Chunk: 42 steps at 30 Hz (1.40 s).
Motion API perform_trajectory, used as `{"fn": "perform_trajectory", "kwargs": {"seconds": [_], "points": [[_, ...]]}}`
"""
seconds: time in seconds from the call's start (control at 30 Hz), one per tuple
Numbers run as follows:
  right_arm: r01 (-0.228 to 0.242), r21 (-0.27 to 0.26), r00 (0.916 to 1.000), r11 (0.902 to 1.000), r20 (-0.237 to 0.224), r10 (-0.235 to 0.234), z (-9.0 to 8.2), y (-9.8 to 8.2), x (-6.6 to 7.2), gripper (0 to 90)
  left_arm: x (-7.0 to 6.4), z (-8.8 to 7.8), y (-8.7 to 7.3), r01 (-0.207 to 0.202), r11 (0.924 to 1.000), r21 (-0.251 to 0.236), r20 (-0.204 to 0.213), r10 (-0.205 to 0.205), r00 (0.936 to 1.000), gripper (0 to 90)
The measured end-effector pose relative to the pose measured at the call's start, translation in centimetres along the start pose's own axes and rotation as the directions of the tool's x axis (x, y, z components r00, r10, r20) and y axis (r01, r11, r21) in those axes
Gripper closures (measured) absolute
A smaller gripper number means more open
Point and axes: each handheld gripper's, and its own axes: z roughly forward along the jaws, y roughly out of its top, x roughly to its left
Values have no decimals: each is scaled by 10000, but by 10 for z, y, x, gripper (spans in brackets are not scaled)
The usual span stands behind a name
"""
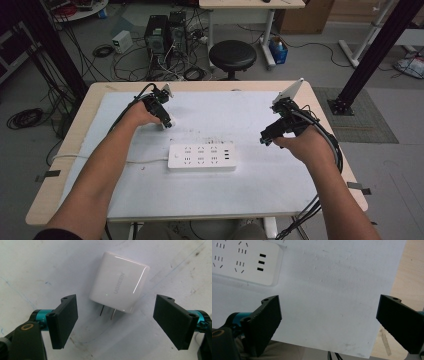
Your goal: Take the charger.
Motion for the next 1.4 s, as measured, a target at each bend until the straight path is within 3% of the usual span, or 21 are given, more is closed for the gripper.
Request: {"fn": "perform_trajectory", "kwargs": {"seconds": [0.1, 0.23, 0.43, 0.53, 0.77, 1.13, 1.4], "points": [[48, -61, 10000, 10000, -24, -48, -1, 1, 1, 55, 2, 5, 4, 5, 10000, -17, 265, -5, 9997, 198], [98, -21, 10000, 9999, 3, -98, -1, 2, 2, 55, 0, 13, 10, -465, 9986, 262, 260, 458, 9986, 198], [89, 22, 9999, 10000, -62, -89, 1, 0, 0, 55, 4, 18, 13, -521, 9981, 334, 115, 517, 9986, 220], [50, 34, 10000, 10000, -47, -50, 1, 0, -2, 55, 5, 17, 14, -512, 9985, 176, 273, 507, 9983, 236], [-88, -37, 9998, 10000, -168, 87, 1, 3, -5, 56, 5, 23, 15, -681, 9961, 567, 550, 650, 9964, 259], [-72, 77, 9998, 9999, -210, 74, 6, 3, -5, 55, 2, 28, 17, -797, 9941, 736, 459, 765, 9960, 326], [-151, 174, 9997, 9997, -212, 155, 10, 4, -6, 56, 0, 25, 16, -891, 9923, 865, 315, 867, 9957, 422]]}}
